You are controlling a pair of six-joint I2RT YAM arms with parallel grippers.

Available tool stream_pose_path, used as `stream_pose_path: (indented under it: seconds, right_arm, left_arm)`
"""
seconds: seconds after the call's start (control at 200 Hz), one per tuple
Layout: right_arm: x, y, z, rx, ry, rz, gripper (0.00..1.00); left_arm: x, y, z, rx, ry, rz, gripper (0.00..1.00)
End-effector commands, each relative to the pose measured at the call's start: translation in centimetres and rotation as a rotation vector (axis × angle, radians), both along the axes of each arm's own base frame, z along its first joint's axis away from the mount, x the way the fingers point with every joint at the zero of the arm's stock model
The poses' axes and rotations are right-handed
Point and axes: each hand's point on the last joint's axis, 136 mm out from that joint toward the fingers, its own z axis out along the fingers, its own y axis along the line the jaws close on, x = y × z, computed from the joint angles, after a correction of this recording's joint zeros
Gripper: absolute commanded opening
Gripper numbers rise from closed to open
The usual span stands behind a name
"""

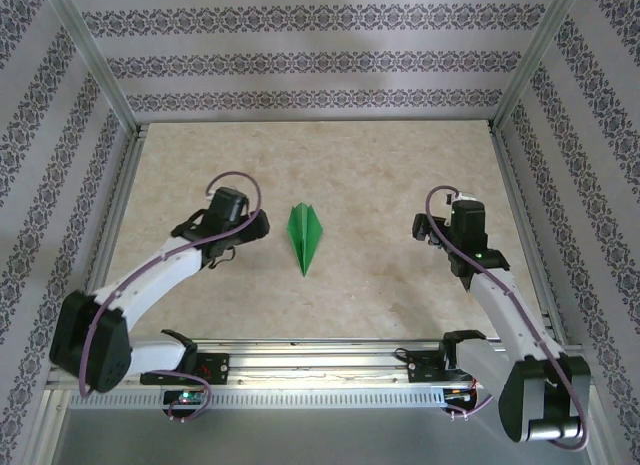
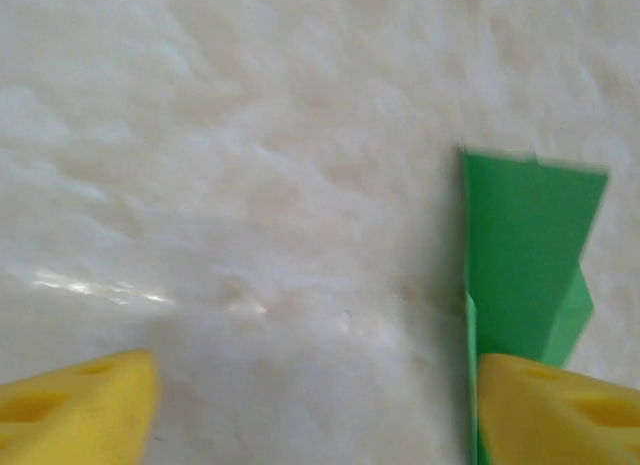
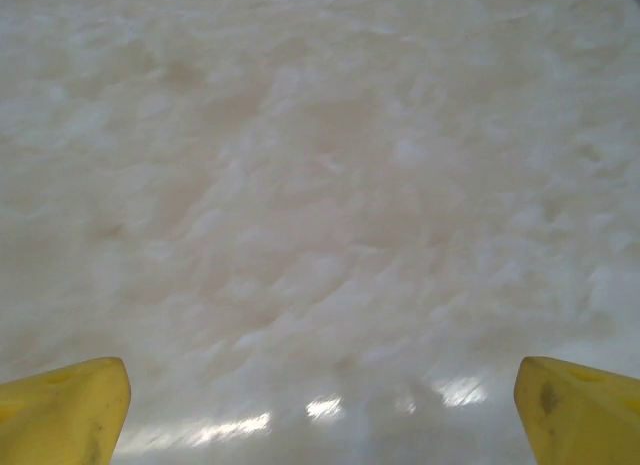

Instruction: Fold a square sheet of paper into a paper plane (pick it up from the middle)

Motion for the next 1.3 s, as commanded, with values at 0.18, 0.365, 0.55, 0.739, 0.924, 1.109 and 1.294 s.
stream_pose_path:
  seconds: [0.18, 0.365, 0.55, 0.739, 0.924, 1.109, 1.294]
  right_arm:
    - [6.9, 0.5, 1.0, -0.134, -0.293, 0.117, 0.98]
    - [9.6, 1.2, -1.4, -0.101, -0.304, 0.166, 0.98]
    - [6.9, 2.6, -1.5, -0.068, -0.509, 0.254, 0.98]
    - [8.5, 0.0, -1.9, -0.089, -0.411, 0.100, 0.98]
    - [8.3, -1.3, -1.4, -0.115, -0.438, 0.014, 0.98]
    - [8.2, -1.1, -1.5, -0.117, -0.432, 0.020, 0.98]
    - [8.2, -1.1, -1.6, -0.117, -0.429, 0.024, 0.98]
  left_arm:
    - [2.0, 9.7, 1.6, 0.461, -0.290, 0.061, 1.00]
    - [4.5, 10.4, -1.2, 0.541, -0.341, -0.019, 0.99]
    - [6.3, 9.2, -1.5, 0.457, -0.480, -0.079, 1.00]
    - [7.4, 10.1, -3.5, 0.416, -0.525, -0.093, 0.99]
    - [7.6, 12.0, -4.1, 0.379, -0.513, -0.016, 0.99]
    - [7.5, 12.1, -4.1, 0.383, -0.508, -0.012, 0.99]
    - [7.6, 11.9, -4.1, 0.380, -0.507, -0.022, 0.99]
